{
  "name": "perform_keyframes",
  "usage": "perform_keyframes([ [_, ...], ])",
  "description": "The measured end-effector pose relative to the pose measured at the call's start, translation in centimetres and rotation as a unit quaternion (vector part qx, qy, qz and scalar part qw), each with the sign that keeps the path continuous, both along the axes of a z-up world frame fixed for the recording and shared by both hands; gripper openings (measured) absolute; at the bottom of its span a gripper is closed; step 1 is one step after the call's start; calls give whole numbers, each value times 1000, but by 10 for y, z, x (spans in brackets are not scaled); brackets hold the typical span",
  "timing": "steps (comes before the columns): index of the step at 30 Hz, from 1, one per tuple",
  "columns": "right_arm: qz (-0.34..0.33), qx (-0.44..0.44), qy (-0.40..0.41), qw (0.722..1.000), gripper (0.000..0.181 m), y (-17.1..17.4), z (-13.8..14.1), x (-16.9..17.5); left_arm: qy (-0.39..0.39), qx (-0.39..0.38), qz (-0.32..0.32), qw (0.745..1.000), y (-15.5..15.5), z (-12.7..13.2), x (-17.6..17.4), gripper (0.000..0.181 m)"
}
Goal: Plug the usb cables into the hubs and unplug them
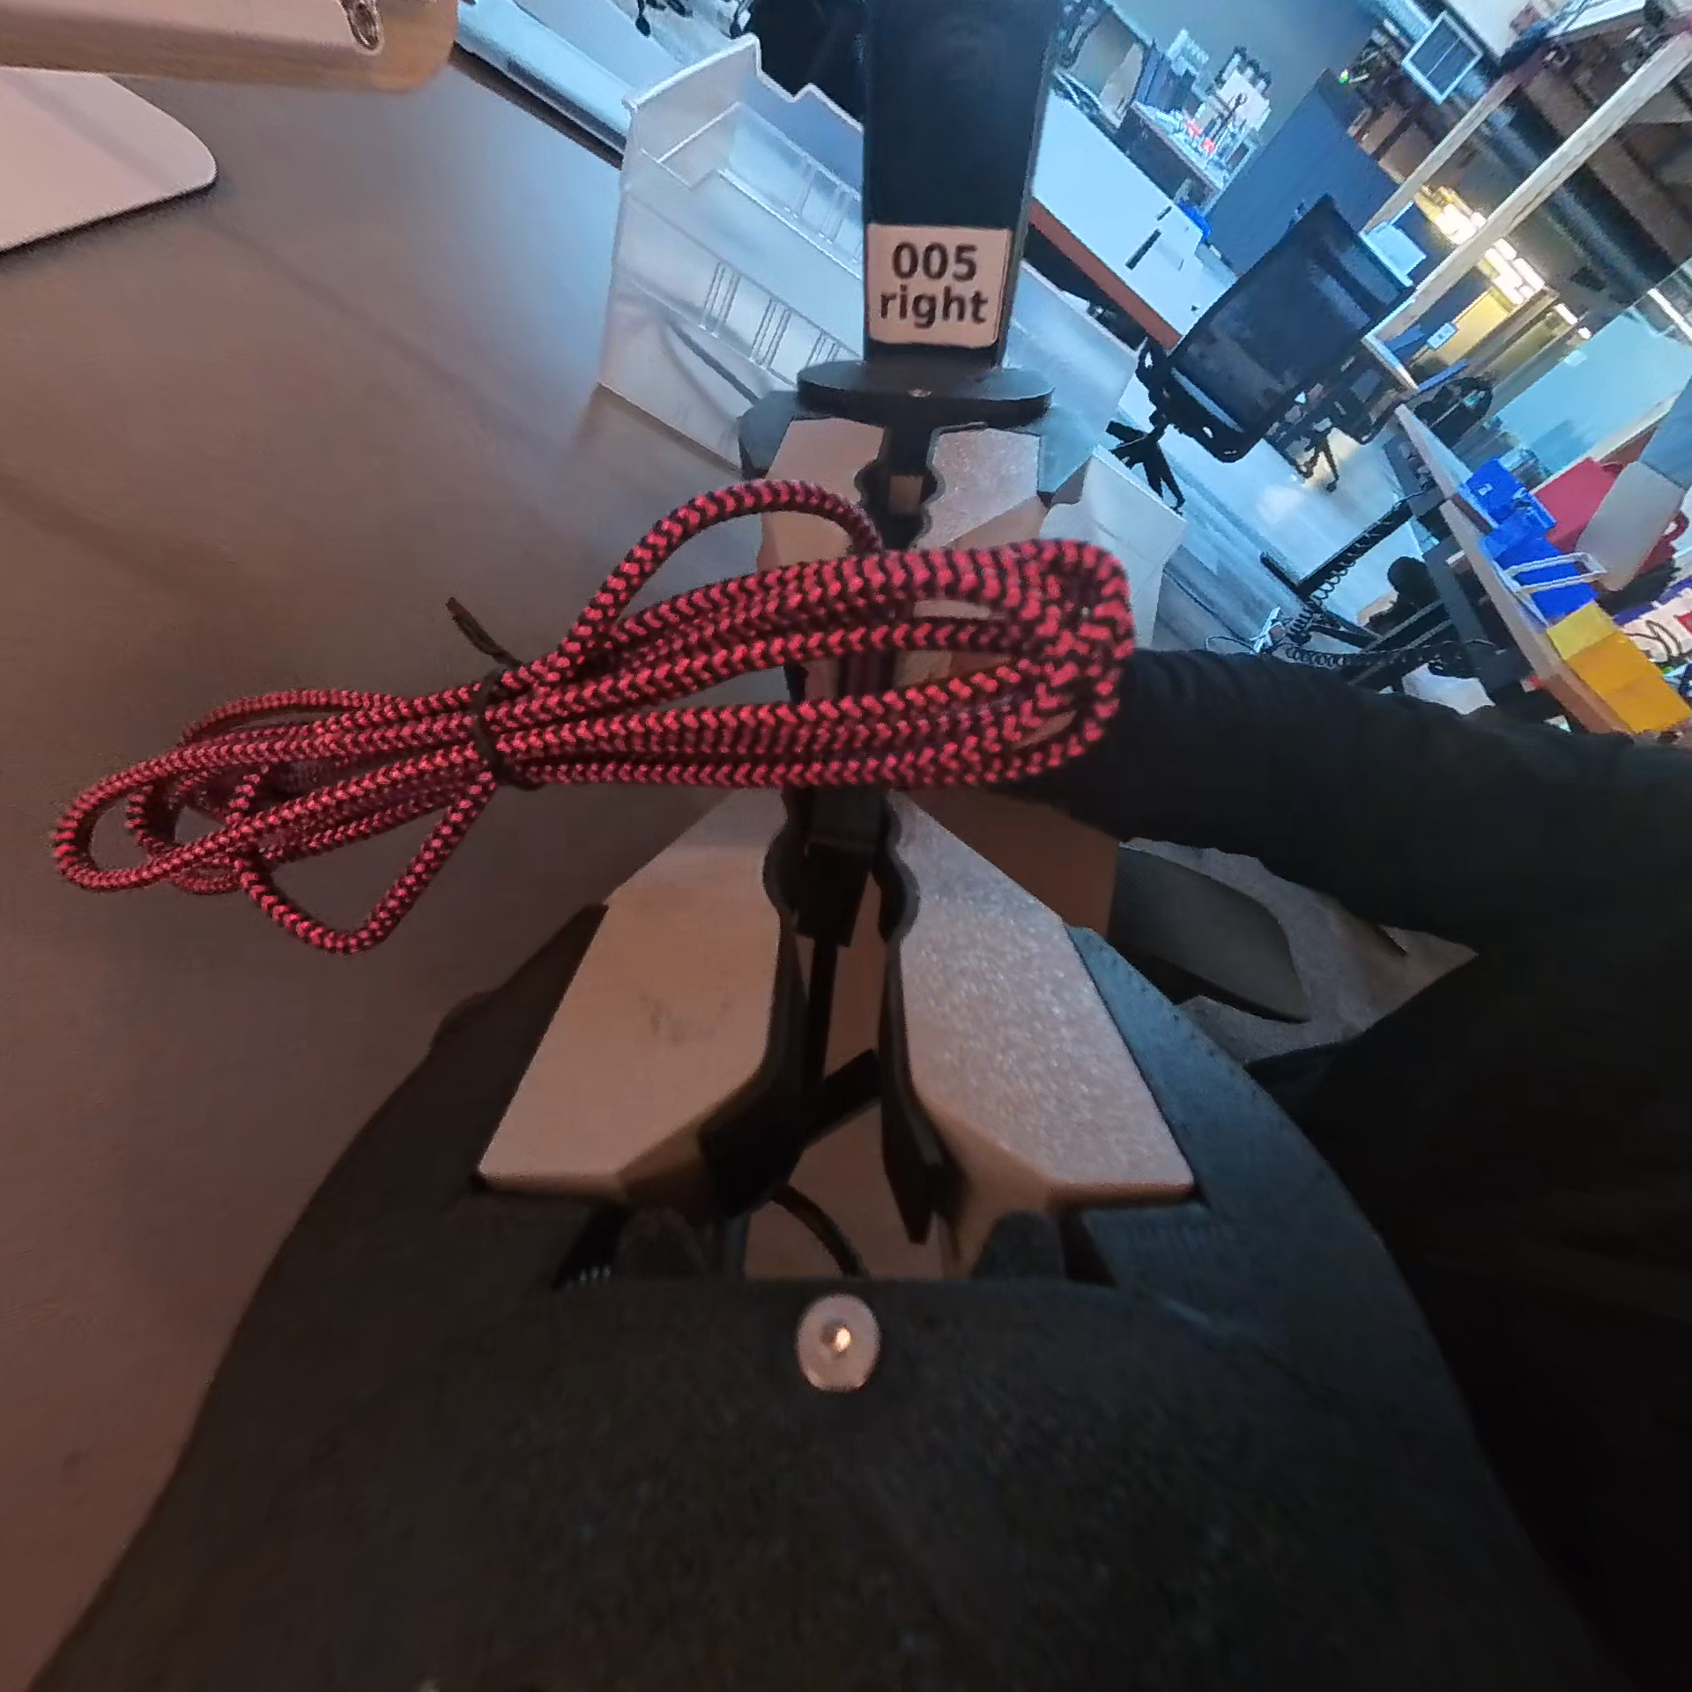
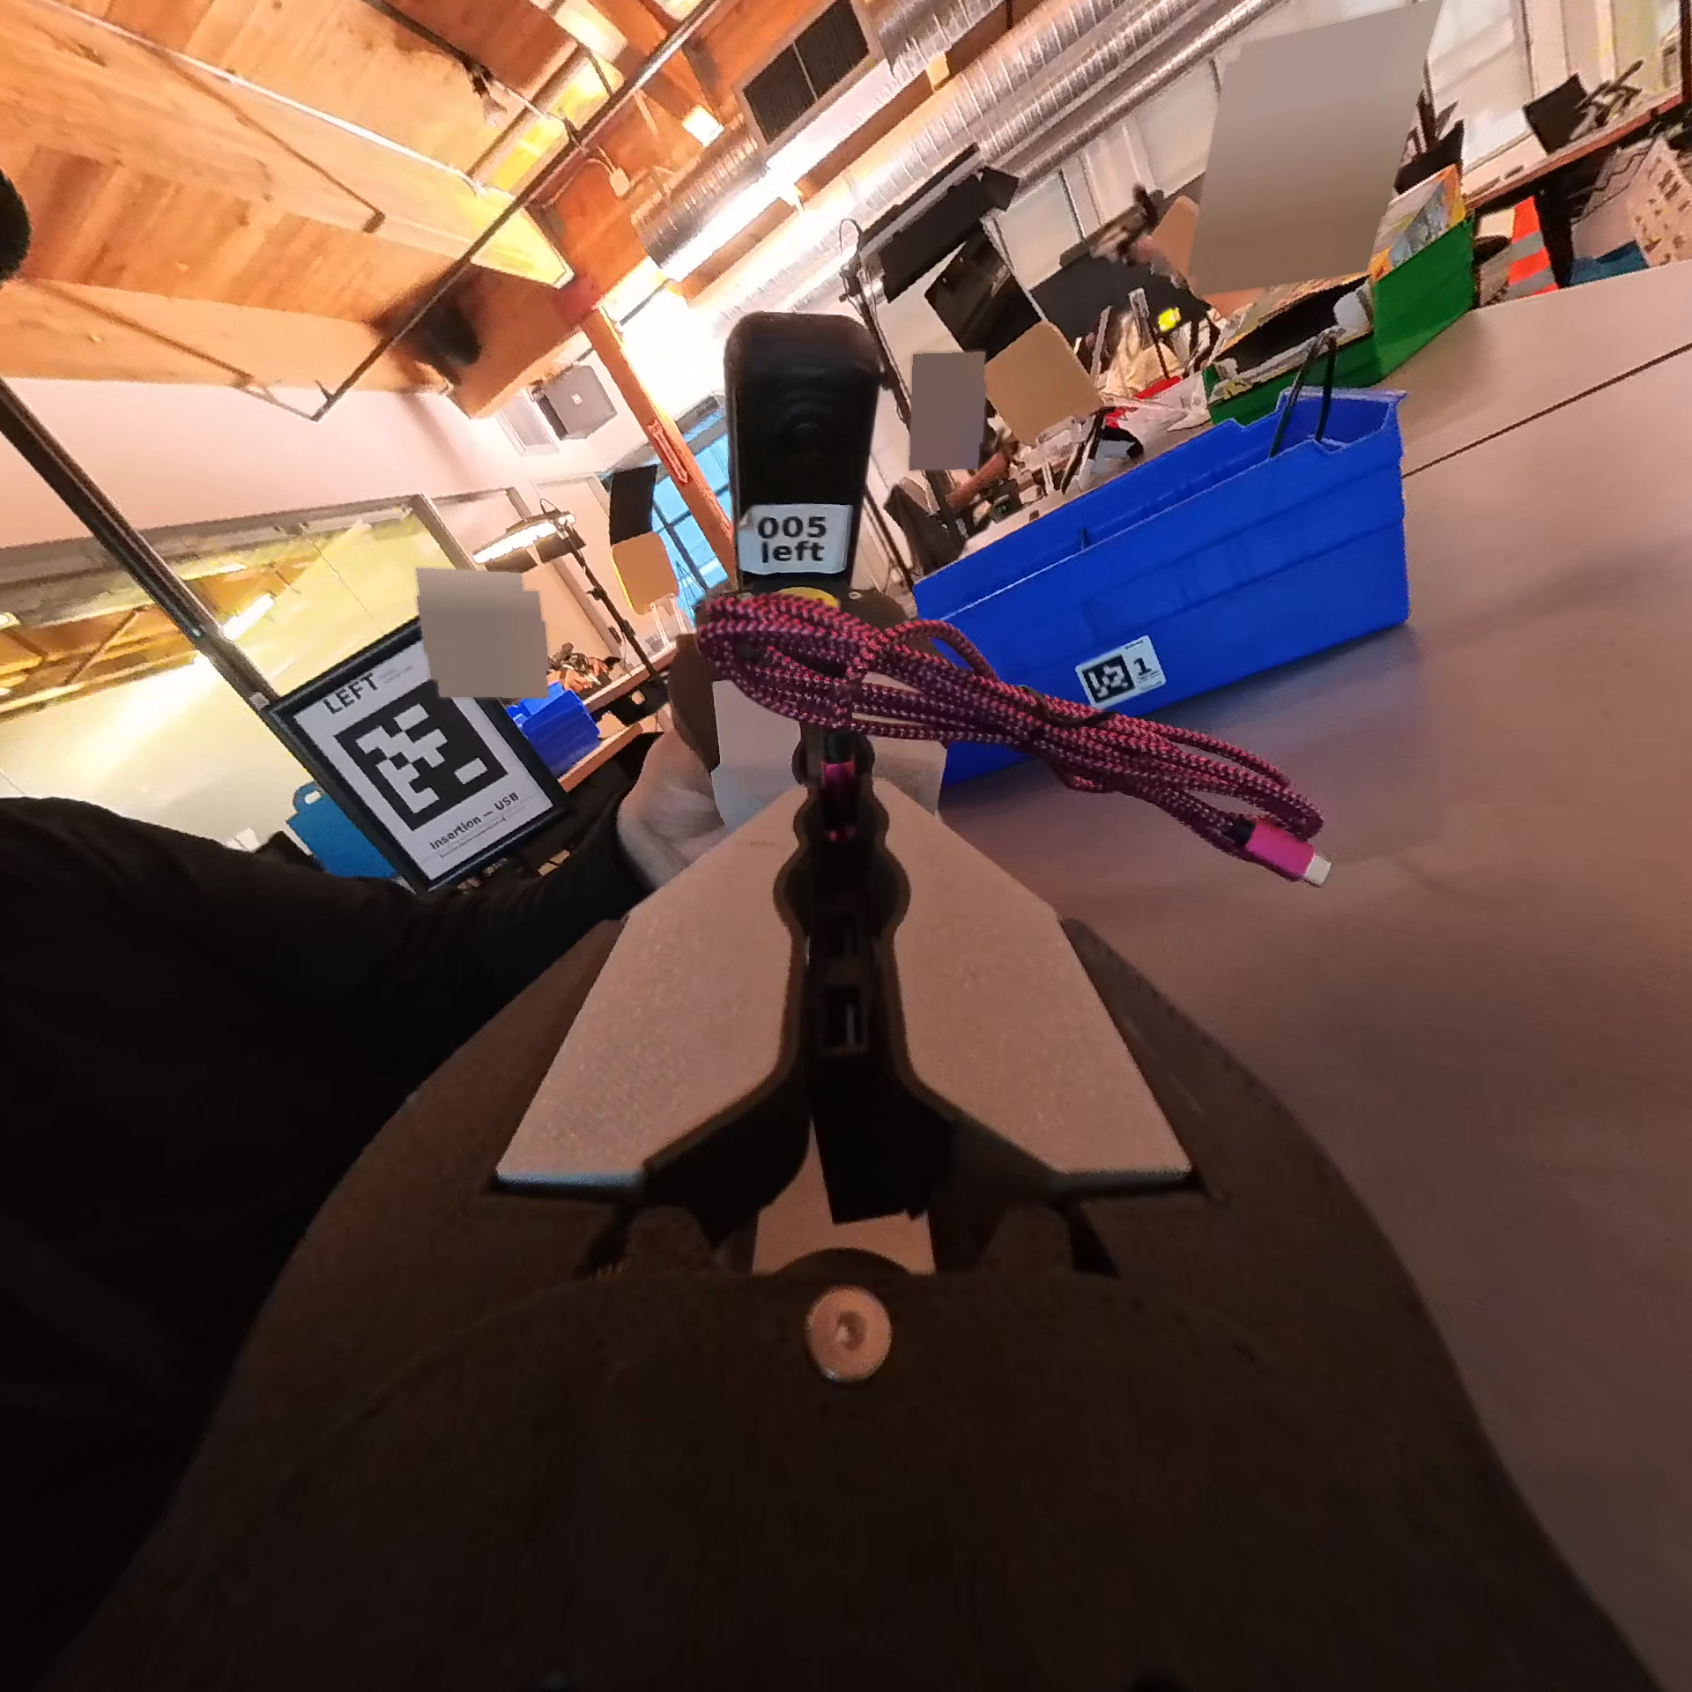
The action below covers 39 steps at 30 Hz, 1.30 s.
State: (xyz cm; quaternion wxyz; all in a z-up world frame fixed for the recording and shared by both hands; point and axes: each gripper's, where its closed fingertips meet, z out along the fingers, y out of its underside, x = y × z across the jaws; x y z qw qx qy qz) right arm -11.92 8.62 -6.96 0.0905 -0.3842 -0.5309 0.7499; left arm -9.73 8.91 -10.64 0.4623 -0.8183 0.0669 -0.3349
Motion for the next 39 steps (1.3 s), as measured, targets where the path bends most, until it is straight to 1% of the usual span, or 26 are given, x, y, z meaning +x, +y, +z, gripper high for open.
perform_keyframes([
  [4,2,-17,8,1000,2,1,3,1,-1,5,2,1000,0,3,1,9],
  [8,4,-11,14,1000,2,0,5,2,-2,6,0,1000,0,6,2,10],
  [11,21,28,12,999,2,-3,7,3,1,-1,-10,1000,-3,8,4,9],
  [12,22,48,11,999,5,-4,7,3,3,-3,-14,1000,-4,8,5,9],
  [16,3,110,6,994,13,-3,4,7,16,-7,-24,1000,-5,9,10,9],
  [18,-15,147,3,989,13,1,0,8,29,-15,-20,999,-4,6,9,9],
  [19,-16,159,7,987,10,1,0,10,26,-16,-23,999,-3,5,10,9],
  [22,-11,168,20,986,5,-2,3,13,10,-17,-35,999,-4,7,13,9],
  [27,-16,178,21,984,4,-3,-1,12,1,-24,-33,999,-3,3,12,11],
  [31,-8,141,9,990,2,-1,-1,12,45,-6,-14,999,2,3,9,12],
  [33,1,116,7,993,2,0,1,13,54,6,-11,998,3,5,10,11],
  [36,7,76,0,997,1,2,3,13,22,12,-14,1000,3,9,11,8],
  [39,7,35,-13,999,1,3,0,8,-13,22,-1,1000,2,7,8,9],
])
